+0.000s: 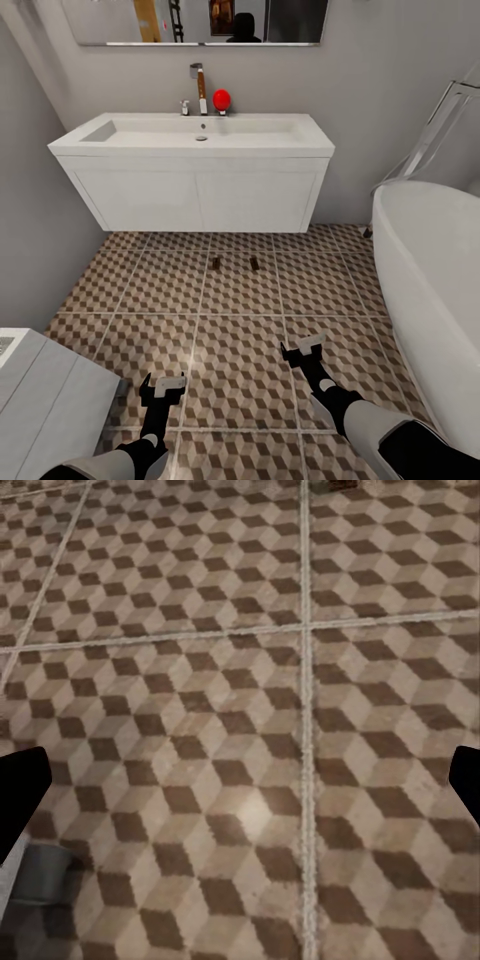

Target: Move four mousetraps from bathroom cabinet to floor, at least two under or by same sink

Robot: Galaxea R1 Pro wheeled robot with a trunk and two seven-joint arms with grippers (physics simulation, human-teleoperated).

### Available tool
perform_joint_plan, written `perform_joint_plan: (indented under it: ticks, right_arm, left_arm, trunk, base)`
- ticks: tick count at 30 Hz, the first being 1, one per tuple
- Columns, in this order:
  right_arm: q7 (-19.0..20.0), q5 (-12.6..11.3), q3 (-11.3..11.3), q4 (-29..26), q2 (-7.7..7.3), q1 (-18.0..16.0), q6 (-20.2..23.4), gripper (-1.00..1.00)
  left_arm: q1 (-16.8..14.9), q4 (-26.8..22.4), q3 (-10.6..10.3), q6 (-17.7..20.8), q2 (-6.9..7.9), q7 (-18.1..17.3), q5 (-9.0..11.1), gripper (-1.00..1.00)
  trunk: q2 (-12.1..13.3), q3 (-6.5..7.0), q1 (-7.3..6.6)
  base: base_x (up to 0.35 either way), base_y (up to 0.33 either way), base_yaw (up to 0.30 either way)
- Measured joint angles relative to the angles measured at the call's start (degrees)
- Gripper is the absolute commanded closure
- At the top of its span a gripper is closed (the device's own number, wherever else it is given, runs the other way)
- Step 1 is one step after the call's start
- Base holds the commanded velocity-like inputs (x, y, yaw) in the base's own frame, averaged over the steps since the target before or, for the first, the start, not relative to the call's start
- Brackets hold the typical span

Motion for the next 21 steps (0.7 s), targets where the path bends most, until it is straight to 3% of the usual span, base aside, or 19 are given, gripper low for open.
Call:
perform_joint_plan:
  ticks: [21]
  right_arm:
    - [0.00, -0.06, 0.00, 0.03, 0.00, 0.15, 0.00, -1.00]
  left_arm:
    - [0.01, 0.00, 0.01, 0.19, -0.05, 0.01, 0.01, -1.00]
  trunk:
    - [8.42, 3.77, -4.61]
  base:
    - [0.000, 0.000, 0.000]
